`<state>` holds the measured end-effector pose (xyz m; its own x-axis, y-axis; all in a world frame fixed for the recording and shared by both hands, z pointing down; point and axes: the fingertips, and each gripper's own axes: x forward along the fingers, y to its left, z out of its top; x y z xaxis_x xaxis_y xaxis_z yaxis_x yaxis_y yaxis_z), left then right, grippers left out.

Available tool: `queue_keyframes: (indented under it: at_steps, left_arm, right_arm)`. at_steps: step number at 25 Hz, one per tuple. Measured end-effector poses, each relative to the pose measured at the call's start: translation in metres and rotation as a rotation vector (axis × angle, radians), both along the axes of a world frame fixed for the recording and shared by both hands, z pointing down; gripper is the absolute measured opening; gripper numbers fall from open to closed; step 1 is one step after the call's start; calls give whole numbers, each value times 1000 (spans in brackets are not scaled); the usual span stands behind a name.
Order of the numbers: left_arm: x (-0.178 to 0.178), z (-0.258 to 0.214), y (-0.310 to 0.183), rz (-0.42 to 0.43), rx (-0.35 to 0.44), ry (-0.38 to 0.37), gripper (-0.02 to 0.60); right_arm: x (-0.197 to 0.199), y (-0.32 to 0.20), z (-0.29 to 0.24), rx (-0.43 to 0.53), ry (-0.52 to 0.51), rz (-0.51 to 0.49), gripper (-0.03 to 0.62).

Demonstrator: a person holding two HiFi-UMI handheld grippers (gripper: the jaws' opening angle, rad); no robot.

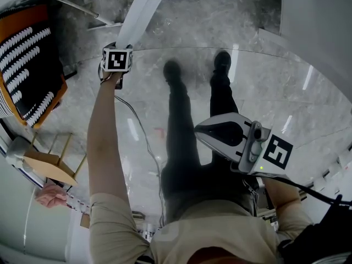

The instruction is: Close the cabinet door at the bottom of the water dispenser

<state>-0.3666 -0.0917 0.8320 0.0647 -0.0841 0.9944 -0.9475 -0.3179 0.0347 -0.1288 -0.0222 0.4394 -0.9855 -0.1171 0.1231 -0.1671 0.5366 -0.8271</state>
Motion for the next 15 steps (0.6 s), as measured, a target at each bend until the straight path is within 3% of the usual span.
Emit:
queue_keyframes:
  at_steps: [15]
  left_arm:
    - [18,3,8,51,20,-3,190]
  right_arm:
    - [19,0,4,-4,-5,34,14]
